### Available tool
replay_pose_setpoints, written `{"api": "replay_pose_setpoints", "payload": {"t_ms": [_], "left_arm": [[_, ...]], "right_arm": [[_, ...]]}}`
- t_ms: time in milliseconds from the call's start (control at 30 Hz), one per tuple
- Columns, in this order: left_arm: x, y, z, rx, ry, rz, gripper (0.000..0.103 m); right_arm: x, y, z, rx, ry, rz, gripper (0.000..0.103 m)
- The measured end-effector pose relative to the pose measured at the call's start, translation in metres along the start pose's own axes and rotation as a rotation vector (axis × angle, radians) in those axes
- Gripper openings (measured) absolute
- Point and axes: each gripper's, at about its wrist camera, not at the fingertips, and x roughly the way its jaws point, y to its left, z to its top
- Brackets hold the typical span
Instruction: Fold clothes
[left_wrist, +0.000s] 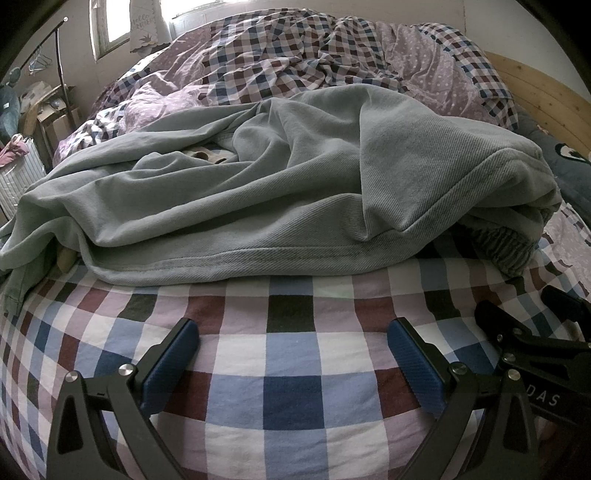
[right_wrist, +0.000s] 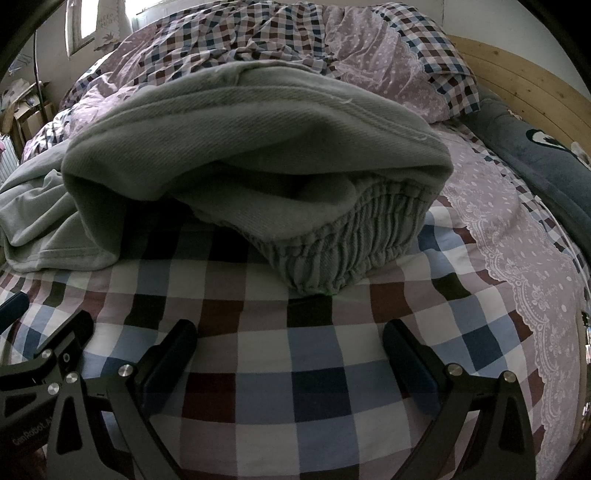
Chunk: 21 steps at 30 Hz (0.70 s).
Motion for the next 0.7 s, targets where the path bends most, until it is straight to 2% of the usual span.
{"api": "replay_pose_setpoints", "payload": {"t_ms": [200, 500, 600, 700], "left_arm": [[0.001, 0.004, 0.001, -0.003, 0.015, -0.02, 0.103], [-0.003, 0.016, 0.002, 0.004, 0.051, -0.124, 0.103], [-0.007, 0.025, 0.003, -0.032, 0.041, -0.175, 0.103], [-0.013, 0.039, 0.005, -0.114, 0.026, -0.25, 0.103]], "right_arm": [[0.002, -0.002, 0.004, 0.003, 0.007, 0.007, 0.103], [0.009, -0.013, 0.012, 0.013, 0.018, 0.041, 0.103], [0.009, -0.02, 0.014, 0.03, 0.011, 0.072, 0.103], [0.006, -0.038, 0.017, 0.084, -0.003, 0.144, 0.103]]}}
